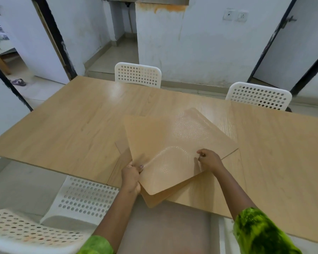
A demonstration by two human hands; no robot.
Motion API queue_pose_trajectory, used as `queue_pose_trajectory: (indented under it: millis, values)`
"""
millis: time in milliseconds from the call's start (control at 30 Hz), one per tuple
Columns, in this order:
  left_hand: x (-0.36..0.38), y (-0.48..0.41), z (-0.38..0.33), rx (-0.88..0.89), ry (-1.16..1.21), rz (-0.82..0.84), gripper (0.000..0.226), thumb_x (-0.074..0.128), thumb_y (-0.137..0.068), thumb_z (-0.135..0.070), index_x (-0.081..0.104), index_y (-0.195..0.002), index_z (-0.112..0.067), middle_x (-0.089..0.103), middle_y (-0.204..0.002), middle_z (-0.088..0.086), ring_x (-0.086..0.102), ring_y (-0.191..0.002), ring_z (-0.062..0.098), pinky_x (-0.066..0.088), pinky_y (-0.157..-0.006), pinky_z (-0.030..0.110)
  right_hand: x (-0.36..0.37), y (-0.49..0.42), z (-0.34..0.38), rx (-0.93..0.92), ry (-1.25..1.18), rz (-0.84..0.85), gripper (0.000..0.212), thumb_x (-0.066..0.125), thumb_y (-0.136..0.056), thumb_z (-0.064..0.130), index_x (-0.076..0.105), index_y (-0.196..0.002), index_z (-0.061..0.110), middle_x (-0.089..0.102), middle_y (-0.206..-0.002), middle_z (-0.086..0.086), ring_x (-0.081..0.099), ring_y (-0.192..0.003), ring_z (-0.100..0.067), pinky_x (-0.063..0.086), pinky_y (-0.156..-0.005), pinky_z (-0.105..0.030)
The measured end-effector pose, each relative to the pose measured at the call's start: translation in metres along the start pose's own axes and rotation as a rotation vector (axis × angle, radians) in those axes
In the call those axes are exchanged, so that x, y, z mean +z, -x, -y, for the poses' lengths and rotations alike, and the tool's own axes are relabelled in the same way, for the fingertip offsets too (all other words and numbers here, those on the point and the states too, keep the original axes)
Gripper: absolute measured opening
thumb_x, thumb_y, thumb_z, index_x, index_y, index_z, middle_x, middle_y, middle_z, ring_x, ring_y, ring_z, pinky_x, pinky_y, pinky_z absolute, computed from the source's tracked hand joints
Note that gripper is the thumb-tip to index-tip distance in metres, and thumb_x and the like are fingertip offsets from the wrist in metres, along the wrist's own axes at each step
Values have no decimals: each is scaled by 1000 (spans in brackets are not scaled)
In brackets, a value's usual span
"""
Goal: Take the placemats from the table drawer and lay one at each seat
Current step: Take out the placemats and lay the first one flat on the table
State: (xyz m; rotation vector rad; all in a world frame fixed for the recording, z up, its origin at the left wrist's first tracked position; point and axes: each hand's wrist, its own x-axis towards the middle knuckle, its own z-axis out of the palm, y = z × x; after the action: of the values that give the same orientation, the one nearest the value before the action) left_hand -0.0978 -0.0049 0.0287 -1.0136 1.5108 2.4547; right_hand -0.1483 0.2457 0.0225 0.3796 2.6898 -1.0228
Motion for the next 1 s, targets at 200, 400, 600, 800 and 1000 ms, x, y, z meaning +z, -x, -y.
queue_pose_trajectory:
  millis: [200, 400, 600, 800, 1000]
  values:
    - [-25, -7, -9, -26, 30, 36, 31, 47, -82, 18, 60, -84, -10, 68, -73, 6, 63, -65, 19, 56, -50, 27, -31, -18, -7, 101, -10, -54, 44, 47, -90, 11, 47, -134, 7, 48, -139, -15, 47, -126, -30, 39, -99, -35]
    - [-45, -9, -13, -81, -7, 137, 39, 47, -84, 14, 64, -61, -13, 66, -48, 1, 64, -41, 13, 52, -38, 26, -62, -29, -23, 247, 51, -116, 51, 43, -92, 21, 35, -141, 12, 39, -144, -15, 31, -133, -36, 31, -106, -46]
    - [-52, 3, -17, -80, -2, 137, 30, 50, -84, 11, 55, -66, -12, 67, -55, 6, 65, -45, 16, 54, -41, 30, -88, -25, -39, 275, -181, -173, 45, 57, -86, 15, 49, -126, -5, 55, -122, -21, 49, -97, -28, 41, -81, -35]
    - [-48, 30, -27, -17, 6, 176, 23, 49, -84, 13, 56, -79, -9, 71, -58, 5, 69, -52, 17, 56, -46, 30, -107, 2, -42, 150, -369, -305, 18, 58, -85, 7, 62, -101, -1, 56, -96, -13, 51, -86, -26, 41, -73, -35]
    - [-40, 57, -34, 66, -37, 264, 26, 52, -83, 10, 62, -96, -10, 74, -70, 3, 69, -66, 19, 57, -54, 28, -130, 56, -53, 142, -503, -423, 25, 61, -81, 3, 51, -61, 15, 55, -78, -9, 50, -80, -23, 40, -68, -32]
